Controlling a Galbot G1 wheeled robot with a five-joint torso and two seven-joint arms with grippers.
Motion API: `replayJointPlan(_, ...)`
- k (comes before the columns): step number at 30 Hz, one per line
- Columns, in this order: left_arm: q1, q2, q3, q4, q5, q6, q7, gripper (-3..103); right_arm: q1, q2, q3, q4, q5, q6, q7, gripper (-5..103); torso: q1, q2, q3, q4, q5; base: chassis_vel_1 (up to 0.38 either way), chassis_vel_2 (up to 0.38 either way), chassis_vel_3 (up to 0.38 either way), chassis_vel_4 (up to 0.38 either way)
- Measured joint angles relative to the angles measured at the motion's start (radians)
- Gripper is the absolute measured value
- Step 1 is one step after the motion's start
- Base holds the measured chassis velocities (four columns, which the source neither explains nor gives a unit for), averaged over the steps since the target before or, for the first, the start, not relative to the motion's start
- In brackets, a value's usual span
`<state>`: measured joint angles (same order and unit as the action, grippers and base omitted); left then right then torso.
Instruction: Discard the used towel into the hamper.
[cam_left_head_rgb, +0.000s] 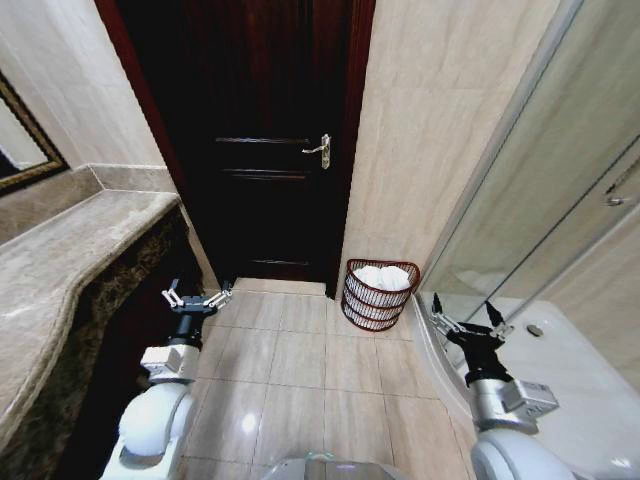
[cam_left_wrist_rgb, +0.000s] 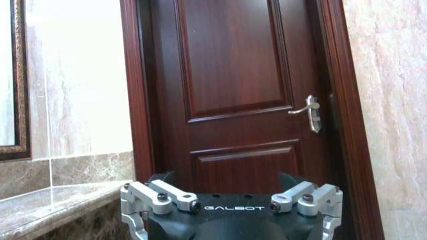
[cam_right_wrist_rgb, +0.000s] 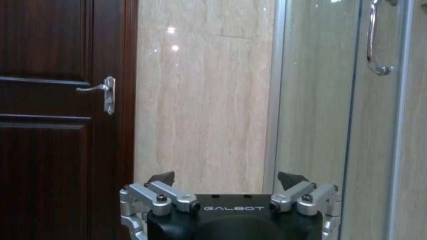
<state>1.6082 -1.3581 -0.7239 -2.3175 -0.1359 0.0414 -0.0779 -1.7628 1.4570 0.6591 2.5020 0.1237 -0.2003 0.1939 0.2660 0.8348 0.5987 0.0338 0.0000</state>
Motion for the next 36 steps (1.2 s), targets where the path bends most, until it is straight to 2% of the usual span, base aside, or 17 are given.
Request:
replayJointPlan(8,0.007,0.002,0.0,-0.005,-0.001,0.002,0.005,100,-0.003,0.004,0.0,-0.001,-0.001,-0.001,0.003,100,0.013,0.031,0.018,0.0,0.0,0.0,0.0,0.0,0.0)
replayJointPlan(9,0.009,0.005,0.003,-0.01,-0.028,0.016,0.01,100,-0.005,0.007,-0.005,-0.001,-0.002,-0.001,0.004,100,0.021,0.048,0.026,0.0,0.0,0.0,0.0,0.0,0.0)
replayJointPlan(14,0.012,0.015,0.013,-0.029,-0.109,0.072,0.018,100,-0.003,0.019,-0.011,-0.001,-0.002,-0.001,0.004,100,0.033,0.074,0.041,0.0,0.0001,0.0,0.0,0.0,0.0)
replayJointPlan(36,0.004,0.029,0.009,-0.027,-0.115,0.079,0.025,100,-0.008,0.027,-0.008,-0.002,-0.003,-0.006,0.004,100,0.079,0.18,0.101,0.0,0.0,0.0,0.0,0.0,0.0)
